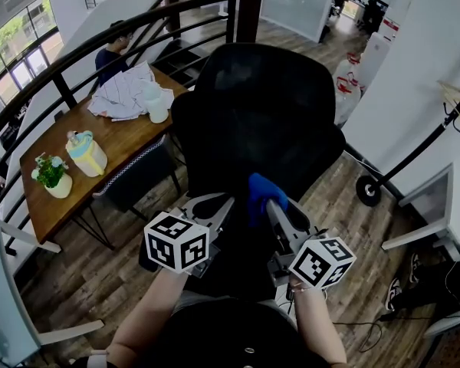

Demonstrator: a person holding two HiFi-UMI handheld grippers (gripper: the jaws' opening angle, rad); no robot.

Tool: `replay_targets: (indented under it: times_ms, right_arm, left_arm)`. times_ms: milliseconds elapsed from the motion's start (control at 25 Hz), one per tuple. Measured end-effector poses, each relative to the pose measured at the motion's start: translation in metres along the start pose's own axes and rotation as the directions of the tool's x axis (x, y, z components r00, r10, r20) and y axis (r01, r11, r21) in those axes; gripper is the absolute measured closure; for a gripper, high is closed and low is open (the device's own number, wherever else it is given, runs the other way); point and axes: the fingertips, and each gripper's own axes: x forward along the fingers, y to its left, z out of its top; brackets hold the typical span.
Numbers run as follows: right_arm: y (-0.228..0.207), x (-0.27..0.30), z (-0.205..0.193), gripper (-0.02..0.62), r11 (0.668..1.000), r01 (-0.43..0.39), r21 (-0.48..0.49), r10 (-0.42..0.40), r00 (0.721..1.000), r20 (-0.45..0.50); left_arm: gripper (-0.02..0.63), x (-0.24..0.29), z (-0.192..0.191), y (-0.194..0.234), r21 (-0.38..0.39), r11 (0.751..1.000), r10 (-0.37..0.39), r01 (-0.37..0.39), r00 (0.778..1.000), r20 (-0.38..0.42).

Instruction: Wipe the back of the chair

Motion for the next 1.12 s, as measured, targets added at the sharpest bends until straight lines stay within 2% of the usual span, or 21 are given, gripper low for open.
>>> replay_targets:
  times_ms: [200, 520, 1120]
  right_arm:
    - [-0.005, -0.001, -0.001, 0.494, 1.000, 0.011, 0.002, -0.011, 1.000, -0.007]
    - [-0.002, -0.001, 0.000, 0.495, 1.000, 0.006, -0.002, -0.006, 1.000, -0.013]
    - [-0.002, -0.001, -0.008, 0.495, 1.000, 0.018, -0.014, -0.018, 0.999, -0.043]
  left_arm:
    - [0.574, -0.002, -0.002, 0.002, -0.030, 0.999, 0.015, -0.015, 1.000, 0.006]
    - [0.574, -0.004, -0.009, 0.008, -0.035, 0.999, 0.024, -0.024, 1.000, -0.004]
    - [0.574, -0.003, -0.016, 0.006, -0.052, 0.999, 0.004, -0.005, 1.000, -0.025]
